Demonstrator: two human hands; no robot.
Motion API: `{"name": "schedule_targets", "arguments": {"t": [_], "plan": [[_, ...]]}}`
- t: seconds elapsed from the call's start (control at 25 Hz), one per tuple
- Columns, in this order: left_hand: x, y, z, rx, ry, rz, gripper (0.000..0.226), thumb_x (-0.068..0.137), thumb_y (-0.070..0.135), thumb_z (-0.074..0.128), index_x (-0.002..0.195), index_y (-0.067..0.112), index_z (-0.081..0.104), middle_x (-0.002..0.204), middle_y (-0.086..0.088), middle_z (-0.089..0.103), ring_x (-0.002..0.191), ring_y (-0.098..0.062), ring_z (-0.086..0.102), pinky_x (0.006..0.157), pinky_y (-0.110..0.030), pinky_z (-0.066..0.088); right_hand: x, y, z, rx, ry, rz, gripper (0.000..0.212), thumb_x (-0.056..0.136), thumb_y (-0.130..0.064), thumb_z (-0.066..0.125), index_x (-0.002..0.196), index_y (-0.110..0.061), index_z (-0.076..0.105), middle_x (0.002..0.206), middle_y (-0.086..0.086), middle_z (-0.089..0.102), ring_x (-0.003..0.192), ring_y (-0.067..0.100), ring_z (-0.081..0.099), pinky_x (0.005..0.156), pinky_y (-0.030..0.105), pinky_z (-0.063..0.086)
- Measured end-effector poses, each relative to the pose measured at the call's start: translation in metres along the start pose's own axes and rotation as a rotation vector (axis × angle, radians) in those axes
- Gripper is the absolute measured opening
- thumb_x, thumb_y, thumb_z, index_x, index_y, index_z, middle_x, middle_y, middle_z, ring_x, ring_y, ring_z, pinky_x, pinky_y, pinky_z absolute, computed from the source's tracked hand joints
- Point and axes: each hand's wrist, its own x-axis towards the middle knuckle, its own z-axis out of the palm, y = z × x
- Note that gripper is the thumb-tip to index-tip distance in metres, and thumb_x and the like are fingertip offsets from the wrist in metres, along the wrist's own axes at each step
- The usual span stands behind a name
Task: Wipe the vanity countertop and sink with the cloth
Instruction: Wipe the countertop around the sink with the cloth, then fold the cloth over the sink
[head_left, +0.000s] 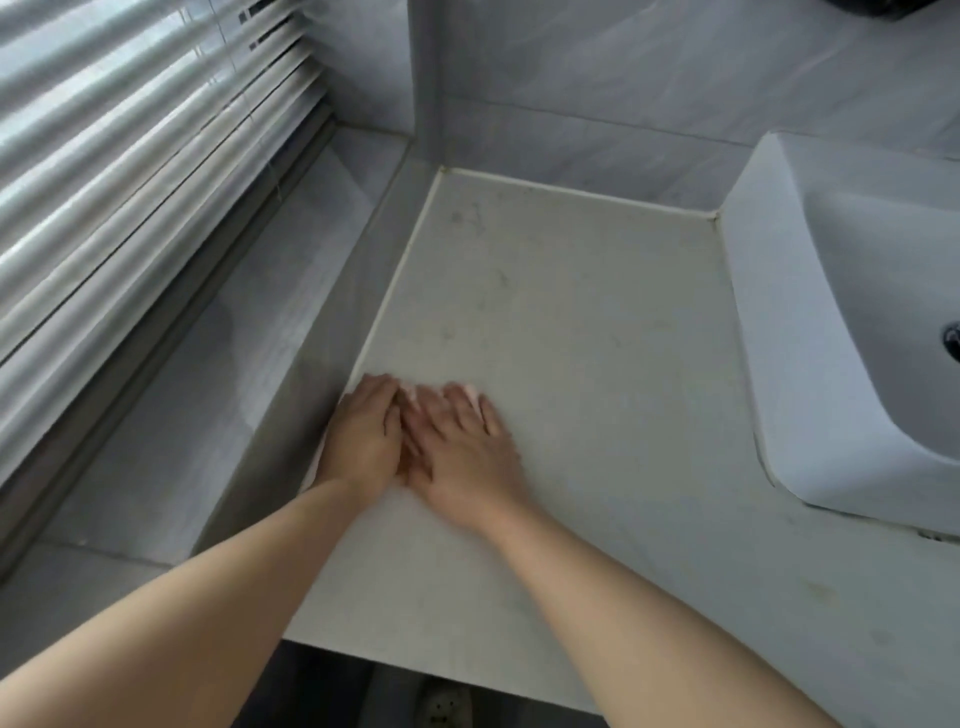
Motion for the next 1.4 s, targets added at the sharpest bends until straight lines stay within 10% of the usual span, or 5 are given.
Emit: {"name": "schedule_targets", "arguments": {"t": [0.4, 0.8, 1.08, 1.2, 1.4], "plan": [[-0.055, 0.047, 0.027, 0.378, -0.135, 0.058, 0.05, 0.095, 0.033, 0.026, 0.145, 0.026, 0.027, 0.156, -0.001, 0.015, 0.144, -0.019, 0.006, 0.114, -0.038, 0.001, -0.137, 0.116, -0.018, 0.023, 0.22, 0.665, 0.063, 0.081, -0.04, 0.021, 0.13, -0.018, 0.055, 0.137, 0.006, 0.054, 0.124, 0.032, 0.05, 0.101, 0.047, 0.037], [-0.003, 0.249, 0.031, -0.469, -0.478, 0.273, 0.033, 0.096, 0.032, 0.043, 0.127, 0.023, 0.051, 0.12, 0.003, 0.056, 0.108, -0.014, 0.055, 0.087, -0.022, 0.038, -0.137, 0.13, -0.151, 0.926, 0.791, 0.694, 0.017, 0.087, -0.024, 0.064, 0.082, -0.021, 0.049, 0.07, -0.002, 0.06, 0.044, 0.005, 0.054, 0.048, 0.026, 0.048], [0.051, 0.388, 0.066, -0.73, -0.53, 0.122, 0.01, 0.094, 0.023, 0.044, 0.091, 0.016, 0.051, 0.074, 0.003, 0.056, 0.07, -0.015, 0.051, 0.061, -0.025, 0.042, -0.112, 0.26, -0.238, 1.166, 1.169, 1.138, 0.036, 0.095, -0.036, 0.042, 0.073, -0.011, 0.054, 0.079, 0.008, 0.064, 0.076, 0.028, 0.063, 0.074, 0.034, 0.052], [0.063, 0.421, 0.09, -0.911, -0.523, -0.117, 0.012, 0.093, 0.012, 0.037, 0.101, 0.015, 0.045, 0.072, -0.002, 0.055, 0.057, -0.014, 0.05, 0.047, -0.021, 0.042, -0.101, 0.283, -0.227, 1.571, 1.2, 0.972, 0.031, 0.091, -0.036, 0.044, 0.076, -0.011, 0.055, 0.074, 0.009, 0.061, 0.065, 0.024, 0.059, 0.061, 0.028, 0.046], [0.074, 0.436, 0.117, -0.898, -0.571, -0.204, 0.024, 0.088, 0.015, 0.032, 0.075, 0.011, 0.052, 0.052, -0.002, 0.05, 0.05, -0.019, 0.043, 0.047, -0.022, 0.034, -0.089, 0.297, -0.198, 1.148, 1.034, 0.825, 0.021, 0.083, -0.044, 0.042, 0.082, -0.037, 0.061, 0.089, -0.007, 0.069, 0.082, 0.019, 0.063, 0.073, 0.039, 0.049]]}}
